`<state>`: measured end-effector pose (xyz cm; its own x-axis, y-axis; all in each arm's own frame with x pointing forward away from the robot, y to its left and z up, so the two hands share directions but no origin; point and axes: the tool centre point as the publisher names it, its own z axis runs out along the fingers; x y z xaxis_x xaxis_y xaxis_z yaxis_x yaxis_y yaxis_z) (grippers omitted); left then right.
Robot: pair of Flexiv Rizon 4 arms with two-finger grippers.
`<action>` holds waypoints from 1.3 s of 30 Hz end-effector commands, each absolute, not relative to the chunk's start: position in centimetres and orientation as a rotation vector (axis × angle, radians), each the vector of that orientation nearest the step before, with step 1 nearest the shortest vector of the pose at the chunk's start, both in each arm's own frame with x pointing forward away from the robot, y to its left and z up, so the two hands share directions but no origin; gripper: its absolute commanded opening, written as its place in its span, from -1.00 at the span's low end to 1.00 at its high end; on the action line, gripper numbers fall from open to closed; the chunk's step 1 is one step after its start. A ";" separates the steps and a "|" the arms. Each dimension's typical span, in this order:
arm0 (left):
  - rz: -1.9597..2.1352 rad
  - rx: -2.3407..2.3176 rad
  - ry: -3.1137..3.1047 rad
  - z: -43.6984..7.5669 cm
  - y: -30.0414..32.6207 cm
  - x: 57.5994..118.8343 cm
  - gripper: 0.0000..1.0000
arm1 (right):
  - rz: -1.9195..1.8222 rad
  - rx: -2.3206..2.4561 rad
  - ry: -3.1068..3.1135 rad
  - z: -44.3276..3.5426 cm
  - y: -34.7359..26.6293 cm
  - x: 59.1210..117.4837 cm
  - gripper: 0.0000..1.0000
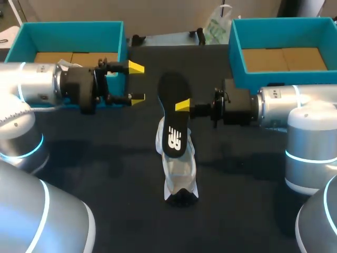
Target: Take the shoe out of the shoebox, open the shoe tongue, remove and reinsert the insole, then place the shoe into the shoebox
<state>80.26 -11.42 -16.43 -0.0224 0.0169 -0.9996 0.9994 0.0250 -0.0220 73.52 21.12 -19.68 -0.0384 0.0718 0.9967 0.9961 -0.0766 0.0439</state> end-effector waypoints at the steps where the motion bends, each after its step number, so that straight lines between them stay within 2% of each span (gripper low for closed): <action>1: -1.213 1.177 1.227 -17.0 -11.9 80.3 1.00 | -1.266 -1.303 -1.252 -19.7 21.3 73.4 -1.00; 8: -1.194 1.212 1.302 -19.0 -14.6 80.3 1.00 | -1.266 -1.303 -1.252 -19.7 21.3 73.4 -1.00; 18: -1.180 1.219 1.301 -19.4 -17.0 79.8 1.00 | -1.266 -1.303 -1.252 -19.7 21.3 73.4 -1.00; 21: -1.176 1.221 1.303 -19.6 -17.4 79.6 0.81 | -1.266 -1.303 -1.252 -19.7 21.3 73.4 -1.00; 24: -1.154 1.238 1.305 -19.6 -17.8 79.2 0.51 | -1.266 -1.303 -1.252 -19.7 21.3 73.4 -1.00; 26: -1.144 1.243 1.304 -19.6 -18.1 79.0 0.43 | -1.266 -1.303 -1.252 -19.7 21.3 73.4 -1.00; 27: -1.140 1.243 1.303 -19.7 -18.2 78.9 0.24 | -1.266 -1.303 -1.252 -19.7 21.3 73.4 -1.00; 31: -1.137 1.238 1.307 -19.8 -18.6 78.6 -0.02 | -1.266 -1.303 -1.252 -19.7 21.3 73.4 -1.00; 39: -1.111 1.235 1.314 -20.0 -18.9 78.4 -0.22 | -1.266 -1.303 -1.252 -19.7 21.3 73.4 -1.00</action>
